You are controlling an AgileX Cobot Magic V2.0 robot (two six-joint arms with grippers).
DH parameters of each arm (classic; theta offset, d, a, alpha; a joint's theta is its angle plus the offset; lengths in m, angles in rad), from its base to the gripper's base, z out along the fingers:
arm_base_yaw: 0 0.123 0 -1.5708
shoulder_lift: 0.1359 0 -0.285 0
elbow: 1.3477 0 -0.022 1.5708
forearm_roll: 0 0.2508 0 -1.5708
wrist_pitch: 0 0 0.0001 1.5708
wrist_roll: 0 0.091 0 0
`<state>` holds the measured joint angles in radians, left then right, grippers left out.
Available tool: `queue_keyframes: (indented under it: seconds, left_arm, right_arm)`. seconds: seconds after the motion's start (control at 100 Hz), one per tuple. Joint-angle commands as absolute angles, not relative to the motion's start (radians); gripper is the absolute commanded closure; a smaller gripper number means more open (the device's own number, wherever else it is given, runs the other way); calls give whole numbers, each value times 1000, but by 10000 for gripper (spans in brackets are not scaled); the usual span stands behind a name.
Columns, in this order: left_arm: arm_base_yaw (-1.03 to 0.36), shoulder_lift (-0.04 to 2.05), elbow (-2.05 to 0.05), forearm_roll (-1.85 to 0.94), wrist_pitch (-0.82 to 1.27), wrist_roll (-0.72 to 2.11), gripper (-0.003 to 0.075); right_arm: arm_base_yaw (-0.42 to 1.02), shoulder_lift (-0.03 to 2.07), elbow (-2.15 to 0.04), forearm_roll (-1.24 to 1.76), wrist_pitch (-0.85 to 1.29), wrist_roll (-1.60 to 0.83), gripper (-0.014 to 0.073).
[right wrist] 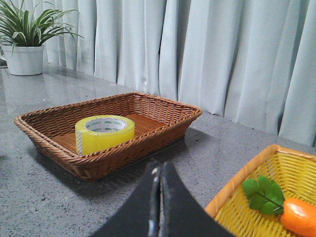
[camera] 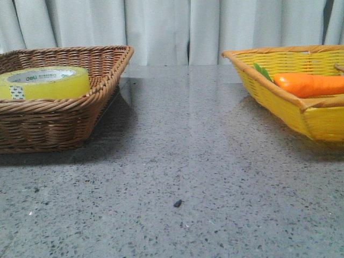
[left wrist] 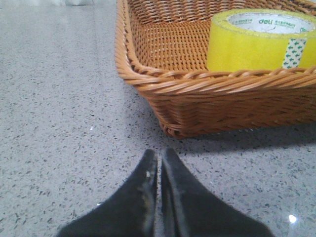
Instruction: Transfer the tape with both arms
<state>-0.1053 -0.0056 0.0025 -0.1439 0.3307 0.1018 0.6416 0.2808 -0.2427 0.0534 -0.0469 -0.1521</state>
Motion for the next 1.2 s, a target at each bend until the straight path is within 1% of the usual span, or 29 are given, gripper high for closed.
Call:
queue_keyframes:
  seconds: [0.0, 0.29, 0.38, 0.48, 0.72, 0.92, 1.04, 1.1, 1.19]
  left_arm:
    - [-103, -36, 13, -157, 280, 91, 741]
    - [-103, -36, 13, -157, 280, 91, 741]
    - [-103, -36, 13, -157, 280, 91, 741]
    - [-103, -36, 13, -157, 280, 91, 741]
    - [-103, -36, 13, -157, 280, 91, 741]
    - [-103, -36, 13, -157, 280, 91, 741]
    - [-103, -36, 13, -157, 280, 91, 741]
    - [-103, -36, 13, -157, 280, 91, 741]
    - [-103, -36, 13, -157, 280, 91, 741]
  right_arm:
    - [640, 287, -270, 41, -129, -159, 666]
    - [640, 287, -270, 41, -127, -159, 666]
    - [615, 287, -270, 41, -148, -159, 666]
    - [549, 287, -268, 41, -145, -159, 666]
    - [313, 242, -178, 41, -177, -159, 666]
    - [199, 144, -41, 41, -215, -156, 666]
    - [133, 102, 31, 41, -215, -83, 666]
    - [98, 87, 29, 39, -131, -71, 666]
    - [59, 62, 31, 25, -58, -71, 666]
